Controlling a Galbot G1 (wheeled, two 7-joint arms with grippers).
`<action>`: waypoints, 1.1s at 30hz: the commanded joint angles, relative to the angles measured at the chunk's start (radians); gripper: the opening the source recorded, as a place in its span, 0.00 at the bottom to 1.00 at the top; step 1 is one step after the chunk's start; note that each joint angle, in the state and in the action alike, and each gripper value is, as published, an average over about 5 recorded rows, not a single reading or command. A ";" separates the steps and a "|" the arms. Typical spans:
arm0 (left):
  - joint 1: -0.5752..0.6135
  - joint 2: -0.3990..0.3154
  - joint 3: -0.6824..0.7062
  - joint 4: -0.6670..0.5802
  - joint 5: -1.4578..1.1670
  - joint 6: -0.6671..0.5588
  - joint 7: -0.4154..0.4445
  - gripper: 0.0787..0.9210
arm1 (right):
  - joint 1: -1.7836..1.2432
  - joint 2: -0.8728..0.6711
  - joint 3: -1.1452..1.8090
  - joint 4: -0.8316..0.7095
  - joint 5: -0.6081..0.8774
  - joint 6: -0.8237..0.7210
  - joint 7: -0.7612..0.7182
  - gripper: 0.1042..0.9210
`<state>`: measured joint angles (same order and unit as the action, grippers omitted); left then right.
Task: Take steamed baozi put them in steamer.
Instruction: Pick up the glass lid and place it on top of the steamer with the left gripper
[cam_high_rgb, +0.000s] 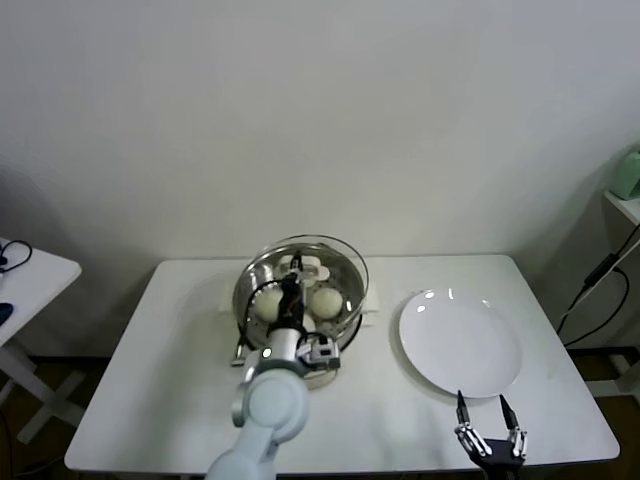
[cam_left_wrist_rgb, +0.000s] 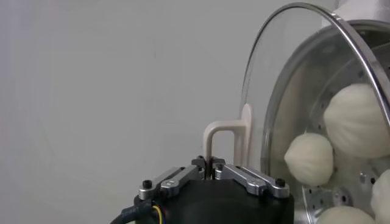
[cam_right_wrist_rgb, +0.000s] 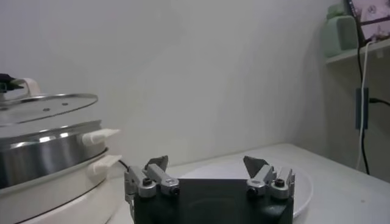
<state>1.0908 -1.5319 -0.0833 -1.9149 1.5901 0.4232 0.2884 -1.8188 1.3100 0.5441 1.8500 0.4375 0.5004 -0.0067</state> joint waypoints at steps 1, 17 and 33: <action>0.006 -0.009 0.003 0.021 0.041 -0.012 0.006 0.07 | 0.001 -0.003 0.003 0.005 0.002 -0.002 -0.002 0.88; 0.005 0.007 -0.014 0.036 0.041 -0.016 0.013 0.07 | -0.005 -0.008 0.005 0.011 0.015 -0.001 -0.008 0.88; 0.002 -0.002 -0.016 0.062 0.042 -0.020 0.008 0.07 | -0.005 -0.006 0.007 0.013 0.018 0.001 -0.009 0.88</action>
<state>1.0957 -1.5301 -0.0979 -1.8608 1.6293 0.4048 0.3001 -1.8240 1.3038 0.5513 1.8630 0.4535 0.4999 -0.0154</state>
